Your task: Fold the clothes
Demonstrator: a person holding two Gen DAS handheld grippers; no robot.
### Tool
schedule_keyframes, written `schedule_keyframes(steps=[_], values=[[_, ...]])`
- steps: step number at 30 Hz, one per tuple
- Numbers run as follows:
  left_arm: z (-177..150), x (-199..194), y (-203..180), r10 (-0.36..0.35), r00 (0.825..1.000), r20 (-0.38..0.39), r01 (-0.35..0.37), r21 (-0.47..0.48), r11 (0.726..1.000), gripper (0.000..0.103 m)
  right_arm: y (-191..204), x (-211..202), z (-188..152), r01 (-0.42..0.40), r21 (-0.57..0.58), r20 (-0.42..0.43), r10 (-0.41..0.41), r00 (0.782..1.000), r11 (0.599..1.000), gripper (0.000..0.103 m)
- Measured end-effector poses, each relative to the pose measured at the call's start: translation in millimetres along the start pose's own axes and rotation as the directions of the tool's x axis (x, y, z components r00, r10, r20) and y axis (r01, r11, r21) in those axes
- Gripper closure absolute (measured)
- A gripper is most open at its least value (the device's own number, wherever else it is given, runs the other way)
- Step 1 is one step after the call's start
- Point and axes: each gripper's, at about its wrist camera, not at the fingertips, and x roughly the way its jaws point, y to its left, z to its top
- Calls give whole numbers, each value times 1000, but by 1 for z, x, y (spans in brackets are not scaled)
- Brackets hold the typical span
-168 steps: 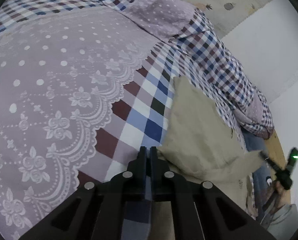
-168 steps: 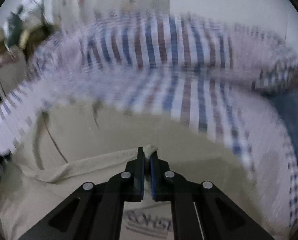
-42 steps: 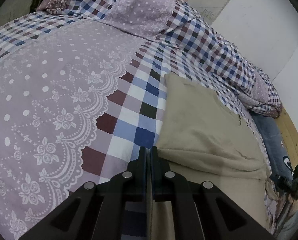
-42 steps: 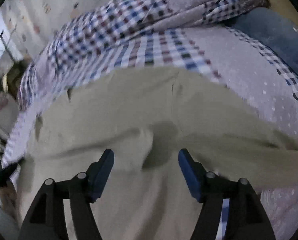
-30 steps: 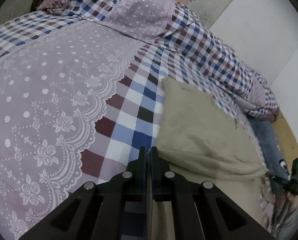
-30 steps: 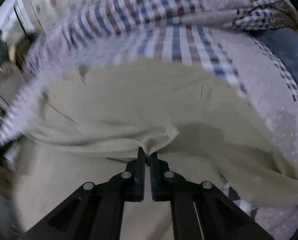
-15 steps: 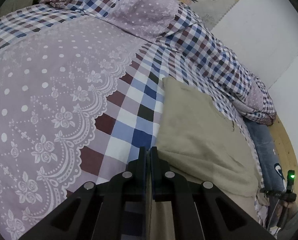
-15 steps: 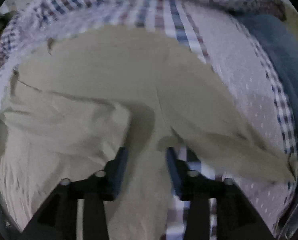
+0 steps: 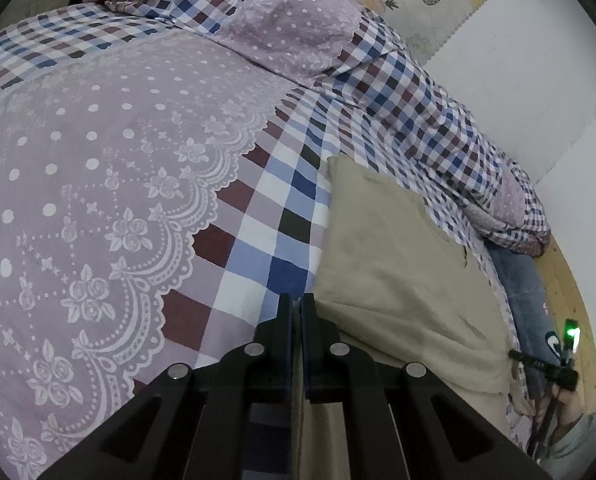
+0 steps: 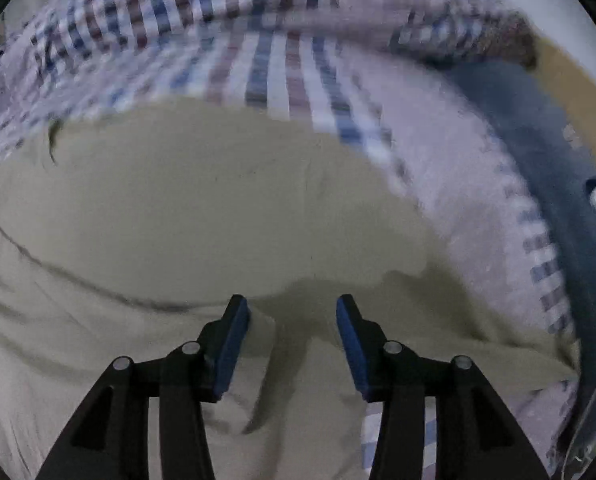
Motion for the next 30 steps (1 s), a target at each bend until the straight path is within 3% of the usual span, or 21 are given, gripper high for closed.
schedule_keyframes(steps=[2, 5, 12, 14, 16, 20, 21, 22, 24, 28, 30], values=[[-1, 1, 2, -7, 1000, -1, 7, -5, 1000, 100, 28, -24, 13, -48, -35, 85, 51, 995, 998, 52], [-2, 3, 8, -32, 999, -1, 32, -25, 999, 100, 98, -51, 44, -203, -137, 145, 222, 964, 970, 51], [-5, 2, 11, -60, 998, 12, 61, -22, 998, 100, 284, -44, 93, -495, -339, 43, 539, 841, 800, 50], [-6, 2, 12, -67, 998, 12, 67, -26, 997, 100, 329, -30, 102, -508, -366, 12, 550, 835, 780, 50], [-6, 2, 14, -72, 997, 12, 72, -28, 997, 100, 361, -20, 107, -491, -396, 0, 535, 845, 776, 50], [-9, 0, 16, -75, 997, 13, 76, -26, 997, 101, 405, 11, 121, -403, -441, 2, 450, 893, 802, 52], [-9, -1, 16, -75, 997, 15, 75, -24, 997, 101, 412, 16, 124, -374, -448, -1, 418, 909, 812, 65], [-10, -1, 16, -76, 997, 17, 76, -21, 997, 101, 420, 22, 126, -345, -456, -5, 385, 923, 821, 98], [-10, -5, 14, -76, 997, 28, 77, -12, 997, 101, 431, 33, 128, -340, -468, -38, 365, 930, 816, 100], [-10, -16, 5, -76, 995, 72, 73, 31, 997, 101, 450, 5, 134, -348, -502, 56, 431, 901, 792, 101], [-11, -12, 8, -58, 997, 51, 57, 14, 998, 101, 465, 16, 131, -300, -538, 43, 381, 924, 788, 100]])
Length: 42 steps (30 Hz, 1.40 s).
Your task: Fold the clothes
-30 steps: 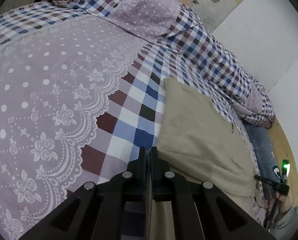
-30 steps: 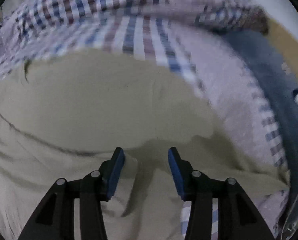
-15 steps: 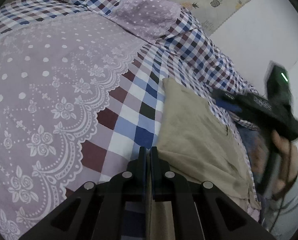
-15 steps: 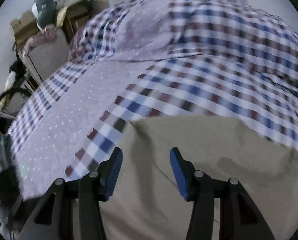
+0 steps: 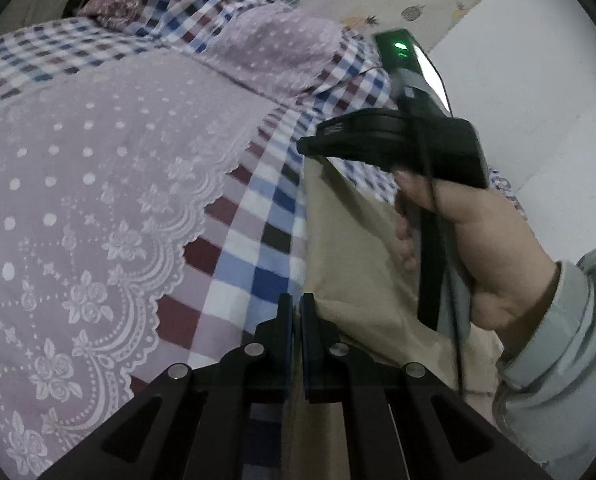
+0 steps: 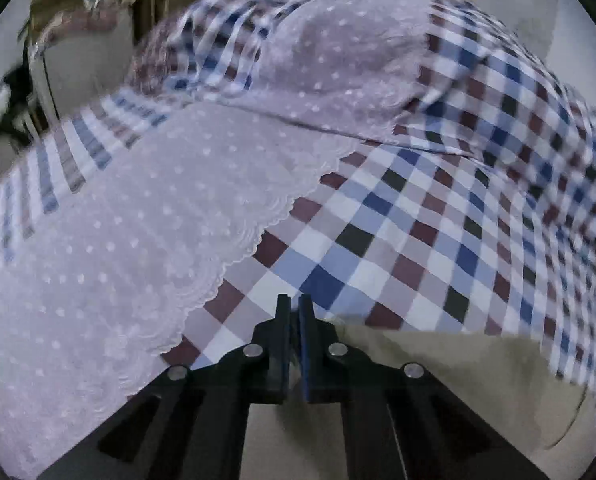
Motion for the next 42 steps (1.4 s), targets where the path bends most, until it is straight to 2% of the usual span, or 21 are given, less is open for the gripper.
schedule_keyframes(steps=[2, 3, 4, 6, 7, 9, 10, 12, 13, 14, 16, 18, 20, 23, 26, 28, 30, 32, 34, 37, 42], values=[[-1, 5, 5, 13, 1000, -28, -13, -19, 1000, 101, 6, 19, -2, 32, -25, -78, -34, 996, 999, 99], [-1, 6, 6, 12, 999, -34, -13, -21, 1000, 101, 7, 18, -3, 47, -34, -70, -49, 996, 998, 90], [-1, 7, 7, 12, 999, -39, -13, -23, 1000, 100, 6, 13, -2, 62, -33, -56, -64, 996, 998, 70], [-1, 8, 9, 12, 999, -48, -13, -28, 1000, 100, -9, -15, -2, 66, 32, 8, -66, 998, 997, 56], [-1, 8, 9, 7, 999, -49, -9, -35, 999, 99, -21, -42, -4, 54, 80, 76, -60, 995, 995, 52], [-1, 7, 12, -5, 999, -45, 3, -57, 998, 90, -47, -99, -19, 1, 158, 195, -32, 980, 987, 43], [-1, 5, 14, -10, 999, -38, 7, -71, 997, 81, -59, -129, -34, -37, 188, 244, -10, 970, 981, 37], [0, -6, 19, -18, 1000, -5, 17, -107, 994, 57, -85, -181, -68, -104, 231, 326, 24, 945, 967, 30], [0, -12, 21, -20, 1000, 16, 22, -124, 992, 38, -96, -210, -91, -129, 242, 359, 34, 933, 962, 29], [0, -20, 22, -20, 999, 40, 26, -135, 991, 26, -108, -240, -115, -153, 252, 391, 44, 919, 956, 29], [2, -38, 22, -16, 996, 85, 28, -139, 990, 21, -135, -293, -180, -186, 256, 443, 56, 895, 948, 25], [4, -58, 15, -18, 993, 116, 34, -133, 991, 21, -141, -338, -227, -170, 261, 465, 30, 885, 950, 22], [4, -84, 5, -23, 988, 150, 40, -108, 993, 20, -148, -382, -294, -87, 296, 476, -68, 877, 951, 22], [-2, -121, -24, -24, 980, 199, 28, -20, 999, 19, -152, -439, -395, 38, 380, 468, -228, 854, 924, 22], [-25, -162, -61, -25, 970, 242, 0, 102, 995, 18, -157, -472, -468, 37, 474, 471, -289, 834, 880, 22], [-41, -182, -84, -39, 967, 253, 1, 149, 989, 18, -164, -487, -499, 14, 507, 486, -300, 821, 862, 22], [-59, -202, -112, -46, 967, 249, -1, 185, 983, 18, -173, -504, -526, 3, 553, 502, -336, 797, 833, 22], [-78, -225, -140, -67, 968, 243, 11, 222, 975, 18, -183, -520, -551, -3, 613, 508, -391, 767, 790, 22], [-92, -244, -171, -86, 967, 238, 20, 266, 964, 18, -194, -529, -572, -40, 658, 520, -415, 747, 752, 22], [-110, -271, -220, -111, 963, 246, 20, 343, 939, 18, -210, -538, -593, -70, 702, 519, -442, 732, 708, 21], [-136, -302, -299, -151, 956, 250, 18, 466, 885, 17, -246, -555, -641, -58, 795, 478, -565, 673, 604, 17]])
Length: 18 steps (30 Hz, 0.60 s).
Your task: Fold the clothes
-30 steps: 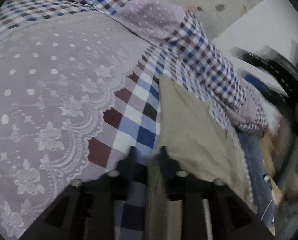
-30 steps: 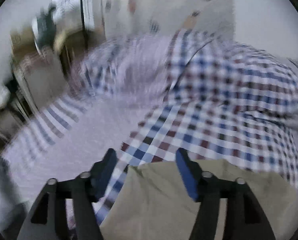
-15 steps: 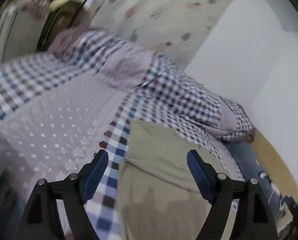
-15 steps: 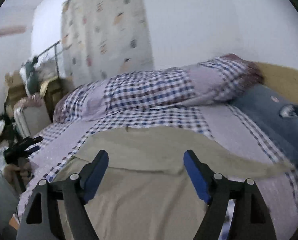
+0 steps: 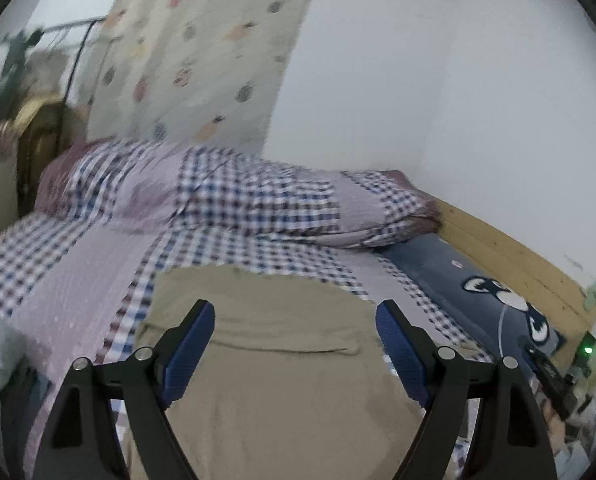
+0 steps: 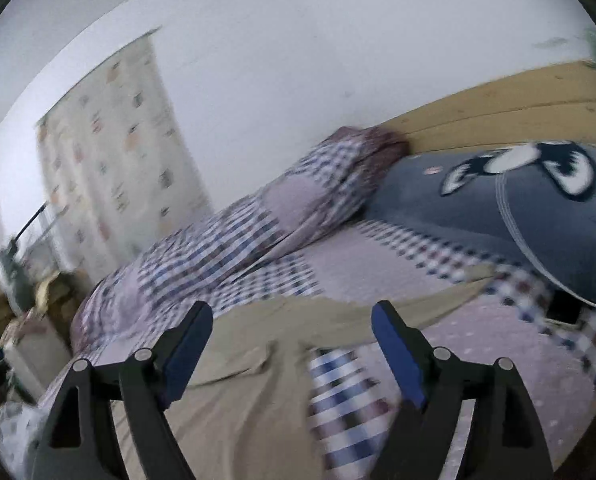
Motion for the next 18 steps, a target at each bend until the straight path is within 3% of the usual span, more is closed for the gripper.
schedule_keyframes(steps=[3, 8, 13, 16, 18], values=[[9, -3, -46, -35, 999, -4, 36, 63, 997, 17, -38, -5, 19, 5, 77, 36, -8, 999, 997, 16], [12, 12, -122, -125, 991, -53, 132, 150, 980, 17, -76, 2, 59, -23, 106, 139, 8, 990, 994, 15], [3, 48, -201, -183, 977, -110, 205, 239, 949, 17, -115, 23, 83, 81, 134, 225, -110, 968, 988, 13], [-8, 75, -240, -205, 969, -142, 236, 264, 935, 17, -148, 44, 72, 154, 138, 175, -178, 968, 978, 13], [-20, 98, -264, -222, 961, -162, 261, 279, 924, 17, -173, 48, 55, 277, 164, 132, -300, 945, 947, 13]])
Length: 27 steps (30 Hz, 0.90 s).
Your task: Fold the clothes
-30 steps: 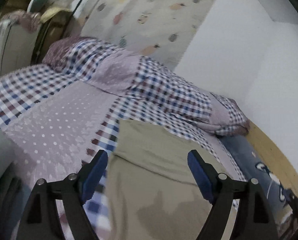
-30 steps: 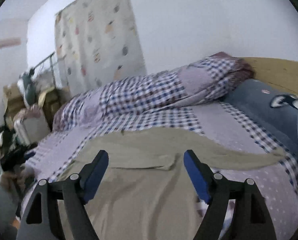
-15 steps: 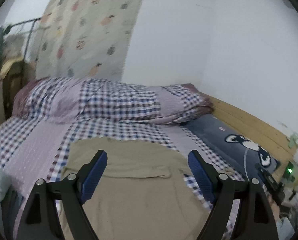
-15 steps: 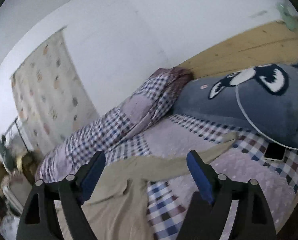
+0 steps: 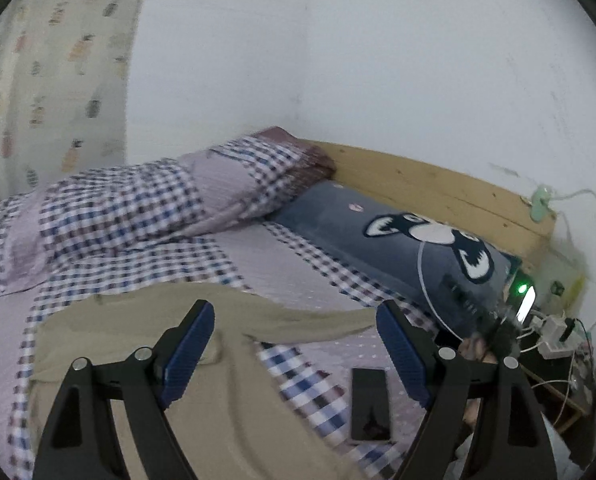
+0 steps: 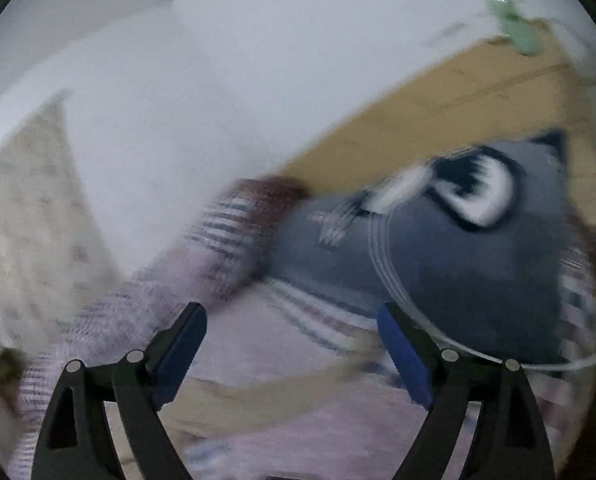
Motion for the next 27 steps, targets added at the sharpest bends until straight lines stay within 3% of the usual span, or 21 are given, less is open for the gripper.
schedule_keyframes(steps=[3, 6, 10, 19, 24, 27], values=[[-8, 50, -38, -43, 999, -30, 44, 42, 998, 17, -41, 2, 2, 151, 117, -5, -151, 988, 982, 13], [-21, 100, -74, -103, 992, -66, 108, 70, 992, 17, -75, -9, 12, 235, 225, 34, -248, 968, 946, 13], [-37, 163, -118, -156, 979, -133, 170, 104, 980, 17, -106, -11, 12, 300, 297, 8, -316, 949, 907, 13], [-59, 296, -195, -182, 948, -259, 239, 206, 949, 17, -134, -12, 14, 288, 370, -20, -303, 953, 883, 13], [-64, 375, -229, -156, 922, -354, 255, 254, 933, 17, -139, -11, 13, 267, 394, -38, -275, 961, 879, 13], [-66, 416, -238, -133, 899, -418, 246, 229, 942, 28, -142, -9, 12, 255, 406, -47, -259, 965, 877, 13]])
